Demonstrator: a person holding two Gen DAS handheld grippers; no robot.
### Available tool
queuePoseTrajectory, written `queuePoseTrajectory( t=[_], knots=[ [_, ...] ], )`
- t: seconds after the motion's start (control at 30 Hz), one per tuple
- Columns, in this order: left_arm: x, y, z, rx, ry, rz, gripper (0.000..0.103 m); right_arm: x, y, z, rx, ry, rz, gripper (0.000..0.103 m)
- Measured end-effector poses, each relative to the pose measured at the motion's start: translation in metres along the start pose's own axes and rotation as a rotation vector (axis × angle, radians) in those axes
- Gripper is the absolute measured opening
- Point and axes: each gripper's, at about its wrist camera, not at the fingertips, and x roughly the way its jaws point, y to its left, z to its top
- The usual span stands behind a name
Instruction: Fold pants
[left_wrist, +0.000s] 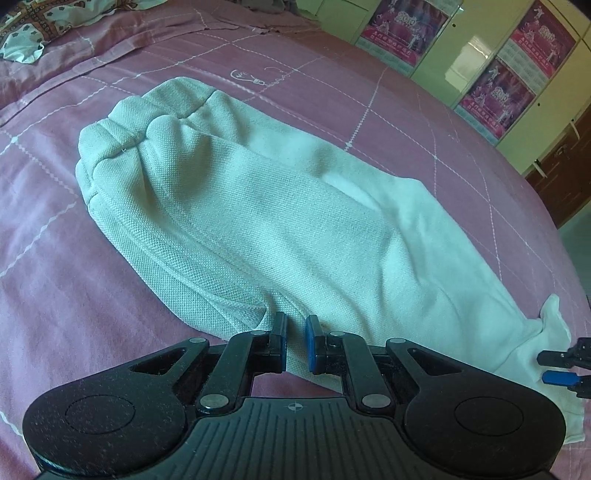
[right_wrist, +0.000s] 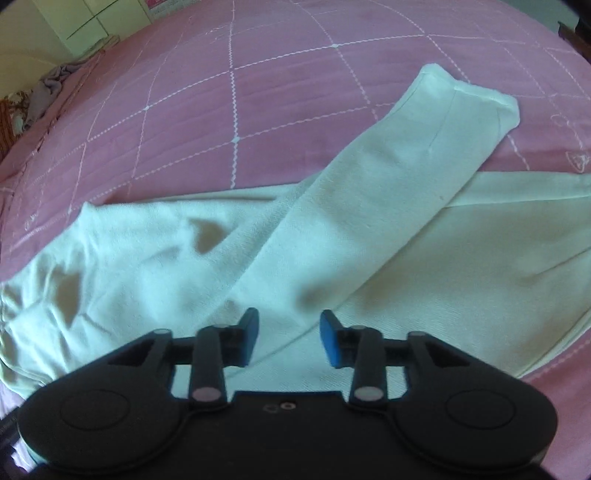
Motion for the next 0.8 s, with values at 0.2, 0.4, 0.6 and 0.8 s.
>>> queuePoseTrajectory(
  t=[0.2,0.4,0.6,0.8],
  knots=[
    [0.001,0.001,-0.001,-0.005,-0.006,-0.008,0.011,0.028,0.048,0.014,-0.055,0.053,-0.048,0.053],
    [0.000,0.000,-0.005,0.019,-0.026,-0.010,0.011,0.051,0.078,0.001,-0.144,0.095,-0.195,0.056],
    [-0.002,-0.001,-0.006,0.047,-0.033,-0.012,0.011,0.033,0.075,-0.017,-0.286,0.069,-0.191,0.004],
    [-0.003,-0.010,-0.008,0.122,-0.040,0.019,0.011,0.000,0.014,-0.066,-0.106,0.036,-0.067,0.006]
  ],
)
